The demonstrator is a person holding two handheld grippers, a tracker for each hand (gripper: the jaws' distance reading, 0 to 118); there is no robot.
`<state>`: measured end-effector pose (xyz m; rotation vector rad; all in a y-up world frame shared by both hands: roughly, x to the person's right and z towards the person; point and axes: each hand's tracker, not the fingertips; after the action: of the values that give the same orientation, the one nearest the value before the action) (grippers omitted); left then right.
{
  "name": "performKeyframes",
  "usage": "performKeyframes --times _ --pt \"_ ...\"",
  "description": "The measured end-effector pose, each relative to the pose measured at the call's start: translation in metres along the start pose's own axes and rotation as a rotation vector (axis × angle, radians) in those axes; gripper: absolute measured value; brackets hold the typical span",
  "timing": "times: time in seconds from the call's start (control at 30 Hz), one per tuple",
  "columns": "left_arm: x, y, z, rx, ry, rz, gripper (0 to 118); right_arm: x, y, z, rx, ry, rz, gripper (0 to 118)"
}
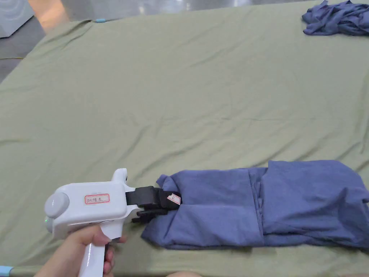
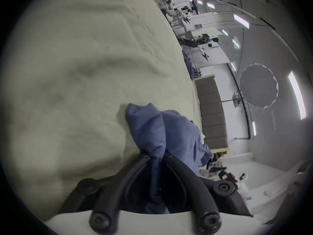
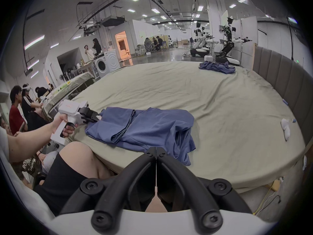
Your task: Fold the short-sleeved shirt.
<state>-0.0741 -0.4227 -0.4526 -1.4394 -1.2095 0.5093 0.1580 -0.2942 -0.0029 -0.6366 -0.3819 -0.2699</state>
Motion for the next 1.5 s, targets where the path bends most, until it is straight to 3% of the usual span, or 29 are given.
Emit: performKeyframes --times 0.1,0.23,0.33,0.43,0.53,0.6,0.67,0.73,0.9,0.97,1.0,1.03,1.07,1.1,1.13,1.23,1.3,1.33,1.37,1.43,1.5 --pt "-0.001 0.015 0.024 -0.001 0.131 -0.176 6 -0.002 0.005 0.003 0.000 0.004 0.010 3" --pt "0.007 0.032 0.086 0.027 0.143 -0.124 6 -0.001 0.008 0.006 0.015 -0.007 0.015 3" --pt "0.017 0.044 0.135 0.096 0.355 -0.187 6 -0.005 0.010 0.009 0.041 0.016 0.005 3" --pt "0.024 0.052 0.174 0.119 0.410 -0.109 6 -0.007 0.009 0.011 0.054 0.034 0.009 3" --pt "0.063 0.051 0.191 0.150 0.499 -0.152 6 -0.008 0.005 0.013 0.062 0.058 0.007 3" --pt "0.099 0.041 0.183 0.160 0.484 -0.158 6 -0.007 0.002 0.014 0.066 0.064 0.008 3" --pt "0.141 0.035 0.165 0.201 0.531 -0.263 6 -0.005 0.001 0.015 0.070 0.071 0.004 3" --pt "0.182 0.024 0.133 0.126 0.502 -0.307 6 -0.002 0.000 0.017 0.083 0.072 -0.009 3" --pt "0.222 0.017 0.042 -0.020 0.416 -0.399 6 0.006 -0.004 0.036 0.135 0.092 -0.046 3" --pt "0.229 0.011 -0.002 -0.073 0.379 -0.344 7 0.010 -0.008 0.047 0.151 0.099 -0.072 3" --pt "0.225 0.012 -0.023 -0.094 0.367 -0.330 10 0.011 -0.010 0.052 0.161 0.096 -0.071 3" --pt "0.221 0.012 -0.043 -0.111 0.357 -0.306 20 0.012 -0.012 0.057 0.164 0.092 -0.073 3" --pt "0.219 0.011 -0.059 -0.128 0.361 -0.292 40 0.014 -0.013 0.061 0.165 0.088 -0.076 3" --pt "0.220 0.016 -0.069 -0.109 0.455 -0.379 70 0.017 -0.015 0.065 0.165 0.083 -0.079 3" --pt "0.222 0.013 -0.073 -0.063 0.424 -0.387 96 0.020 -0.017 0.070 0.164 0.079 -0.088 3" --pt "0.238 0.002 -0.069 -0.096 0.308 -0.407 97 0.028 -0.020 0.079 0.162 0.062 -0.102 3" --pt "0.244 -0.005 -0.058 -0.097 0.356 -0.503 96 0.032 -0.022 0.079 0.162 0.053 -0.110 3" --pt "0.241 -0.008 -0.056 -0.097 0.406 -0.537 87 0.033 -0.023 0.078 0.161 0.051 -0.115 3" --pt "0.237 -0.011 -0.058 -0.098 0.461 -0.573 68 0.033 -0.023 0.076 0.160 0.052 -0.119 3" --pt "0.223 -0.018 -0.073 -0.127 0.584 -0.626 0 0.031 -0.023 0.070 0.152 0.064 -0.124 3" --pt "0.204 -0.028 -0.101 -0.188 0.666 -0.645 0 0.026 -0.023 0.066 0.146 0.076 -0.118 3"
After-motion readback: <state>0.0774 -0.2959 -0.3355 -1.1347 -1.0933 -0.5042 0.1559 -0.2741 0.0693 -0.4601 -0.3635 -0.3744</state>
